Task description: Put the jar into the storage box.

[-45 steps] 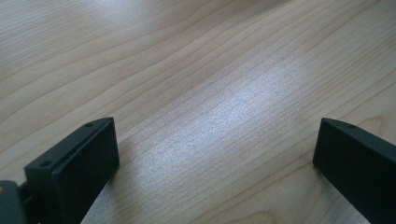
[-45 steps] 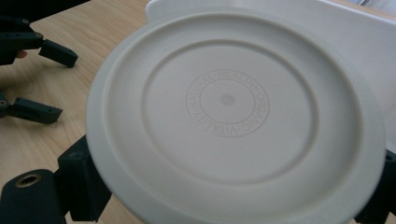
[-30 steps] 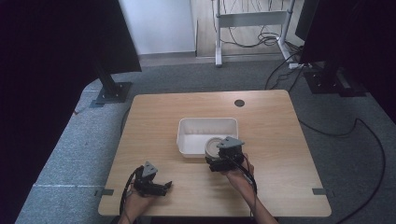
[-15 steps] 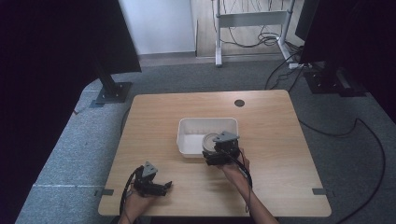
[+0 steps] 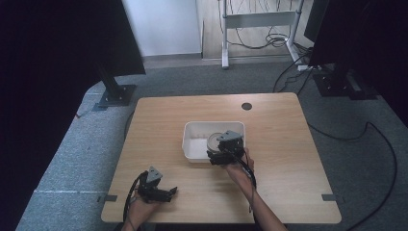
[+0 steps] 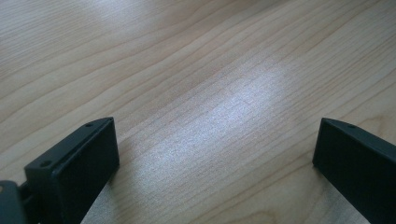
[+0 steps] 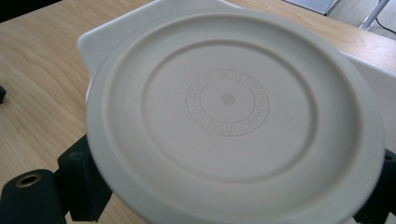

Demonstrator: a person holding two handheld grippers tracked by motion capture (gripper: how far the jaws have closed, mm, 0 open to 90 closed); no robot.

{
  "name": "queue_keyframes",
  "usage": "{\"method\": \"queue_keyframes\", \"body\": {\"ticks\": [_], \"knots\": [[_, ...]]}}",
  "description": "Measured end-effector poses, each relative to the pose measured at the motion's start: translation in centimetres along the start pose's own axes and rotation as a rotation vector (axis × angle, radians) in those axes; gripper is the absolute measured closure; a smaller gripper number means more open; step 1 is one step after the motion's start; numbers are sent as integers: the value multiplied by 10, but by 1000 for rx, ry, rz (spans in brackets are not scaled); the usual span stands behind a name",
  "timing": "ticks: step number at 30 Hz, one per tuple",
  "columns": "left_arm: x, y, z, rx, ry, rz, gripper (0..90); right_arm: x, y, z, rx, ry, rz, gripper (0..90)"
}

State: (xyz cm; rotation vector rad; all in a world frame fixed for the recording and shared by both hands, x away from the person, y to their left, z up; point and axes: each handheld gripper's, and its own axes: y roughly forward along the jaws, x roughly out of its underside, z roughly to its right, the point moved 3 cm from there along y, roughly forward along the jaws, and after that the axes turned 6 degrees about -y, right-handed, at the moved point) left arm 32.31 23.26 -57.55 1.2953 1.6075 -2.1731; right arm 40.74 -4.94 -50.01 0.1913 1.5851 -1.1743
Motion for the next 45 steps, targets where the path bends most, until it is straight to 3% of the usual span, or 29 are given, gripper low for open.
{"method": "queue_keyframes", "body": {"ticks": [12,25,35,45], "knots": [[0,0,0,0,-1,0,1,5,17,8,42,18,-26,94],[0,0,0,0,-1,0,1,15,38,7,73,12,-59,94],[0,0,0,0,-1,0,1,22,46,11,48,72,-67,94],[0,0,0,0,-1,0,1,22,46,13,28,65,-74,88]]}}
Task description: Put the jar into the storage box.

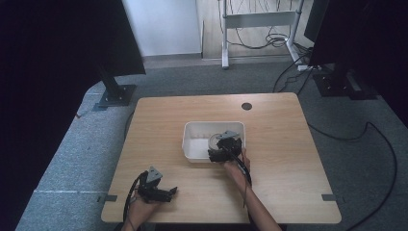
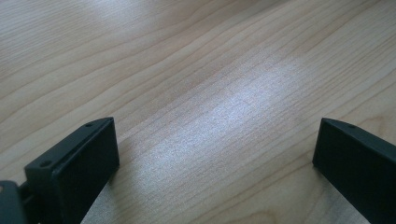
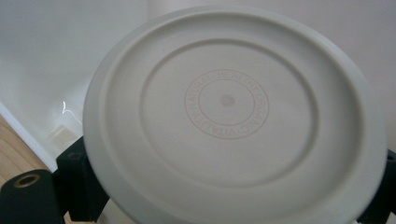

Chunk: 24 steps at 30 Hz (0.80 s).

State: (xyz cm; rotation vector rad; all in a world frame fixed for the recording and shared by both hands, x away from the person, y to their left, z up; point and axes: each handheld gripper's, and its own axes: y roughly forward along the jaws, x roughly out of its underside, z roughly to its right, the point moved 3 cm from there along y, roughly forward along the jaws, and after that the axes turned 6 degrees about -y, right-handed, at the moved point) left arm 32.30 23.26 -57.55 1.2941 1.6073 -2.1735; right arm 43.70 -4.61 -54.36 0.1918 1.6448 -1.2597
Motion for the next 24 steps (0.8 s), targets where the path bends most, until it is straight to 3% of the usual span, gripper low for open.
{"method": "queue_keyframes", "body": {"ticks": [9,16,24], "knots": [[0,0,0,0,0,0,1,-1,-2,0,11,-18,28,0],[0,0,0,0,0,0,1,-5,-10,-3,9,-51,36,0],[0,0,0,0,0,0,0,-2,-20,-1,6,-53,37,4]]}}
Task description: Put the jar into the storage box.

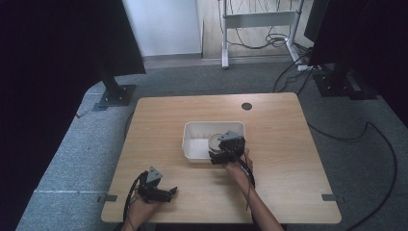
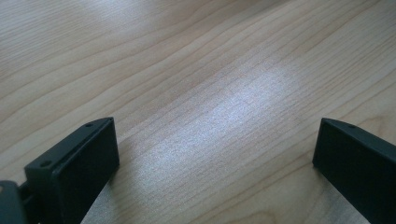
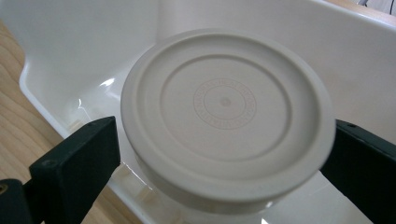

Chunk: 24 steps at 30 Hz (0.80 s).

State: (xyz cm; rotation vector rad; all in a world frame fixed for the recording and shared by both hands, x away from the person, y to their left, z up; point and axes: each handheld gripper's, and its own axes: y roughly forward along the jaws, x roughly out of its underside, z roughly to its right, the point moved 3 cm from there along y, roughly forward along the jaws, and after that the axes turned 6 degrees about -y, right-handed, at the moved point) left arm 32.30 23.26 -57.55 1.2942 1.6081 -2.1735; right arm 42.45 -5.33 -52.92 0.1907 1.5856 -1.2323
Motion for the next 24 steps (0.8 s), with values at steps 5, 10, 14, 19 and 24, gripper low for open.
{"method": "queue_keyframes", "body": {"ticks": [5,10,14,19,24], "knots": [[0,0,0,0,0,0,1,1,-6,0,-9,-1,6,7],[0,0,0,0,0,1,1,3,-12,0,-19,-8,15,12],[0,0,0,0,1,1,1,4,-16,0,-23,-11,21,14],[0,0,0,0,1,0,1,5,-22,-1,-31,-19,30,17],[0,0,0,0,1,1,1,6,-27,-2,-41,-31,37,22]]}}
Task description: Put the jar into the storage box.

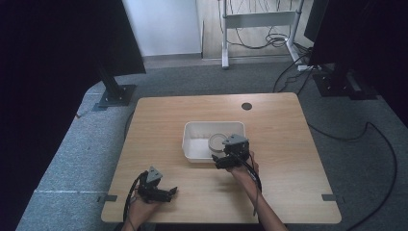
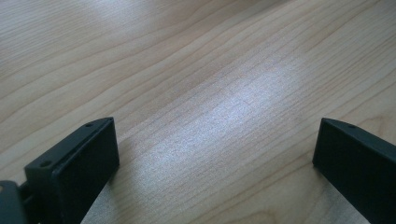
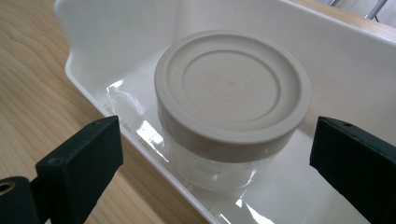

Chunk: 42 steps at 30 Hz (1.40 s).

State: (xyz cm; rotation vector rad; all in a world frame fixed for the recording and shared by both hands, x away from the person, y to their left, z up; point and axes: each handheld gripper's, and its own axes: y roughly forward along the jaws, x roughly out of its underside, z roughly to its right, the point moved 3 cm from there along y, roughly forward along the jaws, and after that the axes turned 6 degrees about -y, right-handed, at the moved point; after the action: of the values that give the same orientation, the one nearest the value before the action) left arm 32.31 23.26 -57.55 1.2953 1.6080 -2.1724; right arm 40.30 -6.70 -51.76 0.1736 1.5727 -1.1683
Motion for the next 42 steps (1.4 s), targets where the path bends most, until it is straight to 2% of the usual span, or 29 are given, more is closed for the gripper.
{"method": "queue_keyframes", "body": {"ticks": [5,21,36,42], "knots": [[0,0,0,1,0,1,1,2,-5,-1,-9,-19,1,27],[0,0,0,1,-1,1,1,15,-23,-3,-36,-33,5,33],[0,0,0,0,-1,0,1,28,-44,-3,-52,-78,6,34],[0,0,0,0,0,-1,1,34,-50,-2,-56,-76,12,41]]}}
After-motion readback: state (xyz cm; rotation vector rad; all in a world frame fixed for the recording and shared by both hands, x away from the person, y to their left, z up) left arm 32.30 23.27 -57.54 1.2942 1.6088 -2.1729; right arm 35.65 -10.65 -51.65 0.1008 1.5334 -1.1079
